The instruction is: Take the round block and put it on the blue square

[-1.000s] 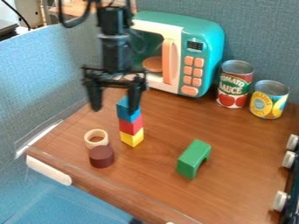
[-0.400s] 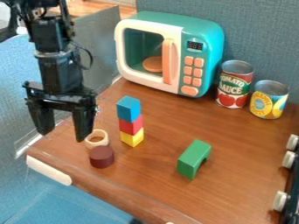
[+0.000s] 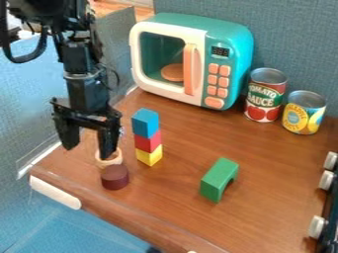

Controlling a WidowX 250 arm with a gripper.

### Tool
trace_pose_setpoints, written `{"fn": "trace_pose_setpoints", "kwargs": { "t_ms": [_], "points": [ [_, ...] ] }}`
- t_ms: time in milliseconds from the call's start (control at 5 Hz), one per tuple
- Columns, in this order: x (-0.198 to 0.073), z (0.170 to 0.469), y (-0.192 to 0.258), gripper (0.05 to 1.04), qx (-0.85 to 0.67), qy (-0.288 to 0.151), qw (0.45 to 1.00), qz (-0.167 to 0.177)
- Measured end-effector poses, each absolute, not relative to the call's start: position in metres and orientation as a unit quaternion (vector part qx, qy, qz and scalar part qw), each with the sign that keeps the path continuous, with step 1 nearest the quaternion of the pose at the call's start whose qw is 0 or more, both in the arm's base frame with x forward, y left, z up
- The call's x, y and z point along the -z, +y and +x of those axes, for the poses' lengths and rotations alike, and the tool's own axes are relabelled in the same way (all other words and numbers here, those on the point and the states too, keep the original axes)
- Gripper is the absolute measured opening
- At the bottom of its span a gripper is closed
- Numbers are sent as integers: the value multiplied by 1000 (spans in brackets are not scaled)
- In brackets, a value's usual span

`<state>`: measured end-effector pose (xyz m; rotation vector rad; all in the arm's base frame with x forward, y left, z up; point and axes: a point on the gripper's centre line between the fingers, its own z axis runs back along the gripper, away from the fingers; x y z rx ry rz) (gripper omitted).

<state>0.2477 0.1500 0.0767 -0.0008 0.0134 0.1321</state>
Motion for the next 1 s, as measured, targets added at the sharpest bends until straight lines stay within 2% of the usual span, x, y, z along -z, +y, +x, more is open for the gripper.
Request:
{"fn": "trace_pose_setpoints", "kwargs": {
  "t_ms": [200, 400, 1000],
  "points": [
    [-62, 262, 149, 1000, -63, 20, 998, -2],
    [-60, 262, 147, 1000, -67, 26, 997, 1],
    [-30, 260, 135, 1000, -71, 42, 996, -18]
  ]
}}
